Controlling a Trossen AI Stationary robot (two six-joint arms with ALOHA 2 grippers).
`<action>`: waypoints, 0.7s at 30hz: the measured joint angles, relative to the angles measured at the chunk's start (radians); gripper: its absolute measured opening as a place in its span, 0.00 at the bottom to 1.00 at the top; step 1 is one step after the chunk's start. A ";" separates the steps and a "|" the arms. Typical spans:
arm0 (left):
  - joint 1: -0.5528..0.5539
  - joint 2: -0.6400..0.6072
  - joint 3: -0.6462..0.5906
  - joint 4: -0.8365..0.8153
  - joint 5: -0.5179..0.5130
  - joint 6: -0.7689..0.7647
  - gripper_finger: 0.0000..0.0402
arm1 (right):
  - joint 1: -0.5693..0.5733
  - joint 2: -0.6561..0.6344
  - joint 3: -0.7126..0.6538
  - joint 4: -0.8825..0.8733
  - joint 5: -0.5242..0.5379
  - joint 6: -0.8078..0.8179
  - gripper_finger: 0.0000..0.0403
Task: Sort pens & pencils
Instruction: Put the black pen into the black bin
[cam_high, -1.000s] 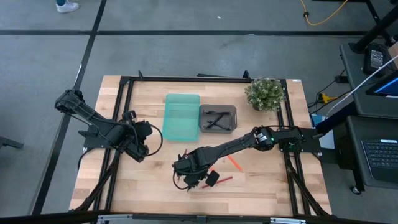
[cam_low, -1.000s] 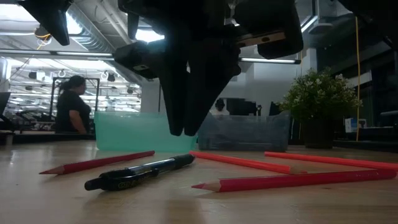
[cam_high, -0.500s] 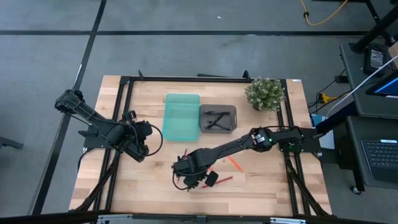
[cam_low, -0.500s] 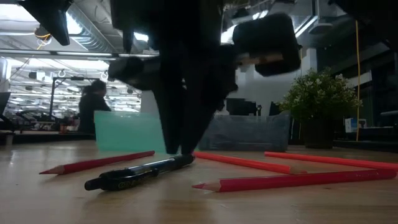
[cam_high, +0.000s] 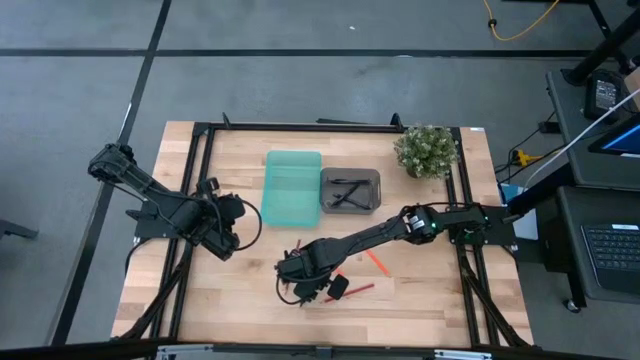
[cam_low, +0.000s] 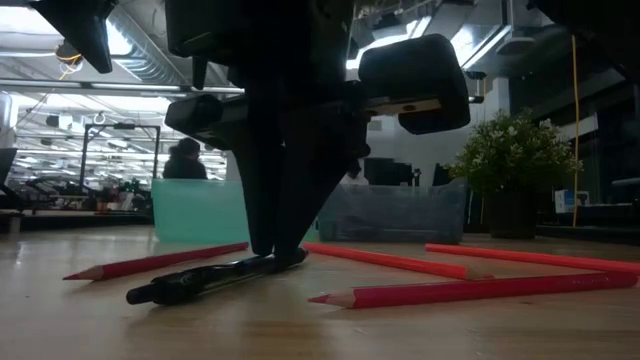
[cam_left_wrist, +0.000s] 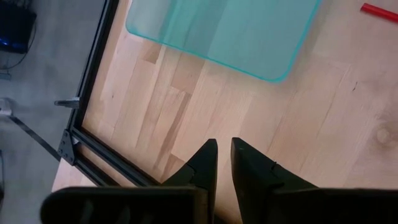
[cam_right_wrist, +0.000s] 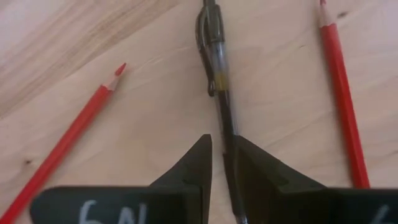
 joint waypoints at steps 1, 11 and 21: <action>0.000 0.000 0.000 0.001 0.000 0.000 0.10 | 0.000 0.000 0.000 0.000 0.000 0.000 0.17; 0.000 0.000 0.000 0.000 0.000 0.000 0.10 | -0.007 0.003 -0.002 0.030 -0.001 0.016 0.17; 0.000 0.000 0.000 0.000 0.000 0.000 0.10 | -0.021 0.005 -0.004 0.040 -0.031 0.025 0.17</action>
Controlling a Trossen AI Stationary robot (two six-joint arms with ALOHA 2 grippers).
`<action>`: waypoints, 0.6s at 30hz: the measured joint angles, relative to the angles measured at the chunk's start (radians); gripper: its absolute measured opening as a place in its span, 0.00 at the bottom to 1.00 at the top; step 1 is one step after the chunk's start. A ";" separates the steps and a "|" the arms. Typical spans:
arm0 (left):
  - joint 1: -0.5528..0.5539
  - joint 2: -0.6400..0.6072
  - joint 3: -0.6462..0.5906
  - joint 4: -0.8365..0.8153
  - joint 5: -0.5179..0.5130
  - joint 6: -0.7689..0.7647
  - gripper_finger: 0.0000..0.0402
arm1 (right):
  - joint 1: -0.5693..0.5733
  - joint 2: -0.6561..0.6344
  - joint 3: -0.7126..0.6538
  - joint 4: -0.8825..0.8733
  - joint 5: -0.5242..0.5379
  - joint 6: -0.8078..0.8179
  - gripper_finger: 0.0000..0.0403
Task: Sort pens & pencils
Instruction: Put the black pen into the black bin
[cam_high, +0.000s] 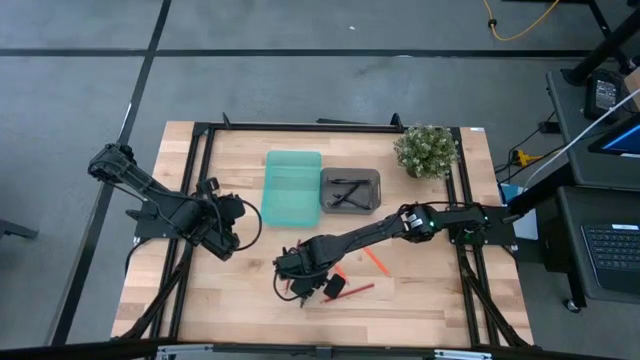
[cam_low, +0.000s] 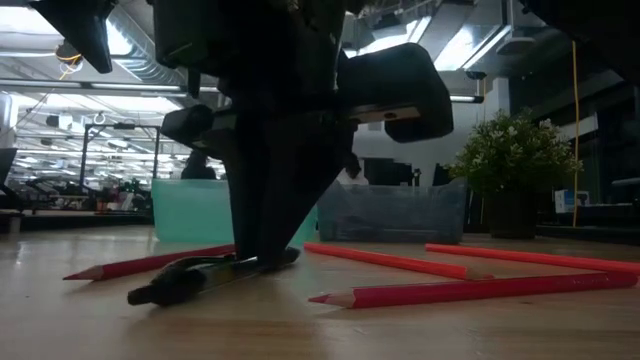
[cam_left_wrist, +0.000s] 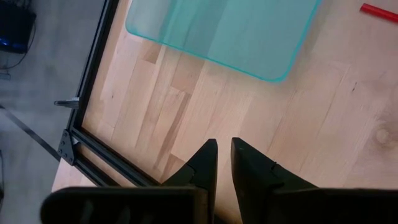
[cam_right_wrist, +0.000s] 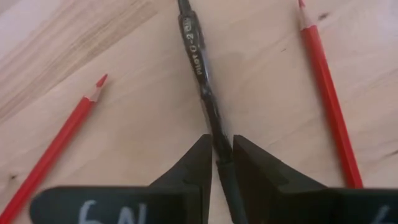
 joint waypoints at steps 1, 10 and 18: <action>0.000 0.000 0.000 0.000 0.000 0.000 0.10 | 0.000 0.000 -0.006 0.008 0.000 0.000 0.17; 0.000 0.000 0.000 0.000 0.000 0.000 0.10 | -0.002 -0.013 -0.134 0.110 -0.050 0.008 0.17; 0.000 0.000 0.000 0.000 0.000 0.000 0.10 | -0.002 -0.012 -0.135 0.123 -0.050 0.030 0.14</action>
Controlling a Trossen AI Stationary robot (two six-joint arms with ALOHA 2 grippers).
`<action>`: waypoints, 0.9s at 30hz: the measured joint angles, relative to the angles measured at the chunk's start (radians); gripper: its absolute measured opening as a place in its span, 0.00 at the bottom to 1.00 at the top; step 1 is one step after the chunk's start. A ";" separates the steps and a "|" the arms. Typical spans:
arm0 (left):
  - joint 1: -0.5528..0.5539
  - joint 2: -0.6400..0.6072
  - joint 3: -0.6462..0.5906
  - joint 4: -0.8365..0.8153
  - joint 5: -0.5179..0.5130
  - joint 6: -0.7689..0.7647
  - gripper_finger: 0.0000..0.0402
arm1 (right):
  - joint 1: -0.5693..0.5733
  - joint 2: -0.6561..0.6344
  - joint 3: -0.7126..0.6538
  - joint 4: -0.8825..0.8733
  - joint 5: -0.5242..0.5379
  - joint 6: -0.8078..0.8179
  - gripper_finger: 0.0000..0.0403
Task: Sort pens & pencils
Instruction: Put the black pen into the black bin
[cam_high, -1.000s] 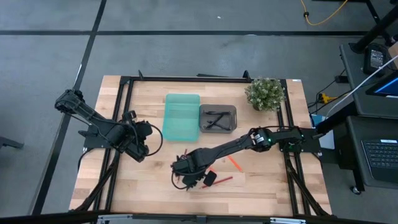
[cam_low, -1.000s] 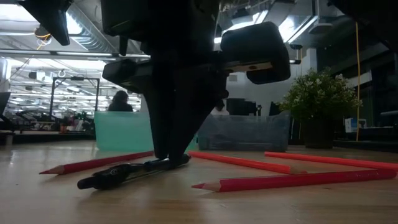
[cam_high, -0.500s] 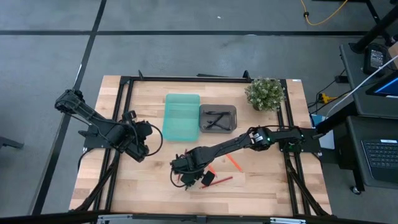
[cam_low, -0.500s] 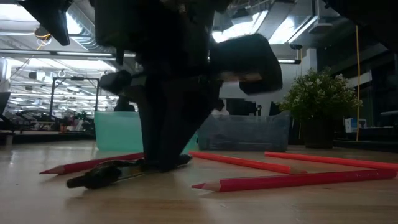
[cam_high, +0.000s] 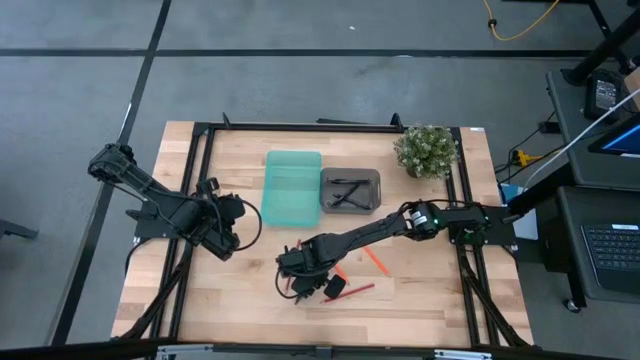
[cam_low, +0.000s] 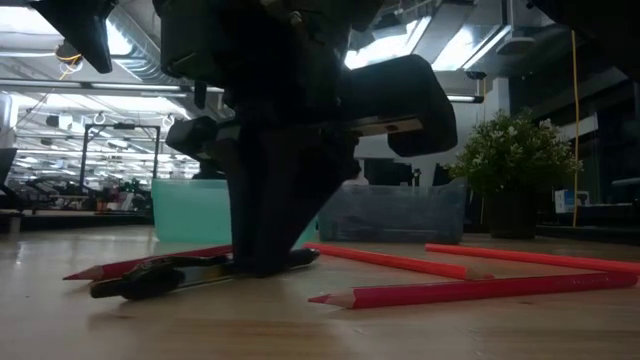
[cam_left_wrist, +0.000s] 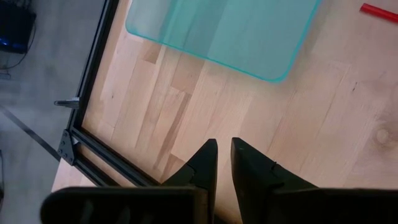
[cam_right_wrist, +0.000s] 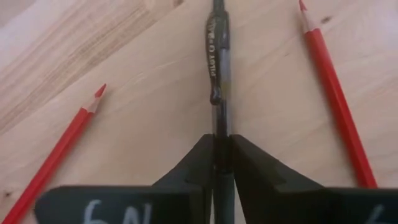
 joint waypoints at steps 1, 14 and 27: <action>0.000 0.000 0.000 0.000 0.000 0.000 0.10 | 0.000 0.000 0.000 0.000 0.000 0.000 0.12; 0.000 0.000 0.000 0.000 0.000 0.000 0.10 | 0.005 0.003 0.030 -0.028 0.039 0.077 0.08; 0.000 0.000 0.000 0.012 0.000 0.000 0.10 | 0.006 0.015 0.206 -0.214 0.153 0.181 0.08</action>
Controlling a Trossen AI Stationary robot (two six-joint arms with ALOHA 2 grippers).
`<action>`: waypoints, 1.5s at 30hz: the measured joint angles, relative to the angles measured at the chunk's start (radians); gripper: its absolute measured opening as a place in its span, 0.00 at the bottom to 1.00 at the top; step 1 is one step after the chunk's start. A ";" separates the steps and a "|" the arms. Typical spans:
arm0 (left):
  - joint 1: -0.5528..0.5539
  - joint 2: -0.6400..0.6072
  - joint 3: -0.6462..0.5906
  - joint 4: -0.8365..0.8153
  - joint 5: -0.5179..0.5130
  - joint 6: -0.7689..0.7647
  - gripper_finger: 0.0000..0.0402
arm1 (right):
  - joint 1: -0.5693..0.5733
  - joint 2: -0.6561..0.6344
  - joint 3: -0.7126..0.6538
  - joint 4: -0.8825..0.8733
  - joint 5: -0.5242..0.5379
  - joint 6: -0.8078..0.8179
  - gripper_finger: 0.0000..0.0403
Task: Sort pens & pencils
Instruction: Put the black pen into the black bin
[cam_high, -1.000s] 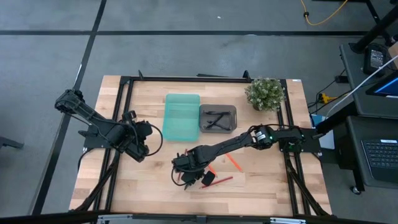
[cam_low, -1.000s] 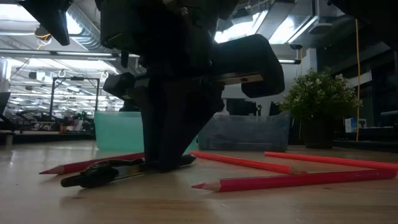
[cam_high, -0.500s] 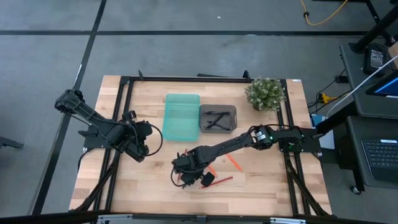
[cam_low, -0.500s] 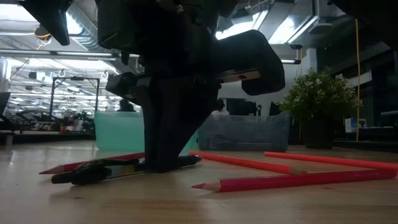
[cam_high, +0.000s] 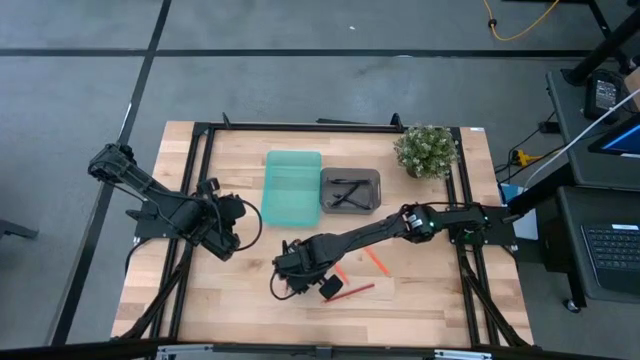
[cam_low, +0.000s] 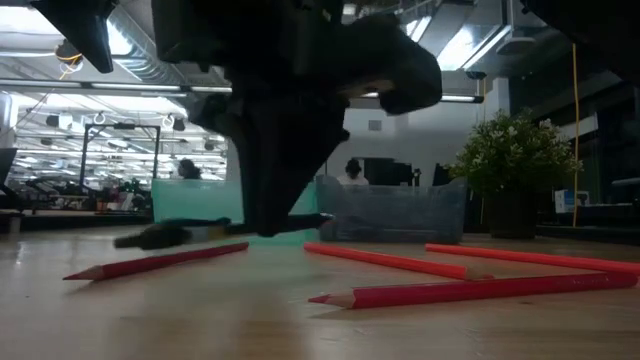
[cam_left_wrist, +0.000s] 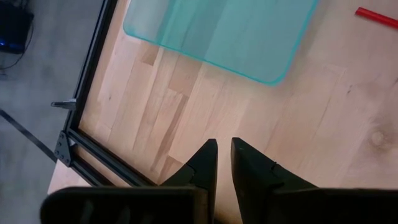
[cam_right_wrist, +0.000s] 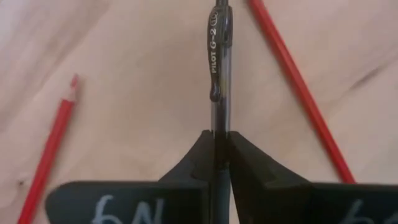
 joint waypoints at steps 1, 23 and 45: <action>0.000 0.000 0.000 0.002 0.000 0.000 0.10 | 0.000 0.000 0.003 -0.011 0.008 0.008 0.08; -0.001 0.000 0.000 0.014 0.000 0.000 0.10 | -0.072 -0.063 0.028 -0.157 0.170 0.153 0.08; -0.001 0.000 0.000 0.014 0.009 0.000 0.10 | -0.207 -0.346 0.027 -0.346 0.321 0.338 0.08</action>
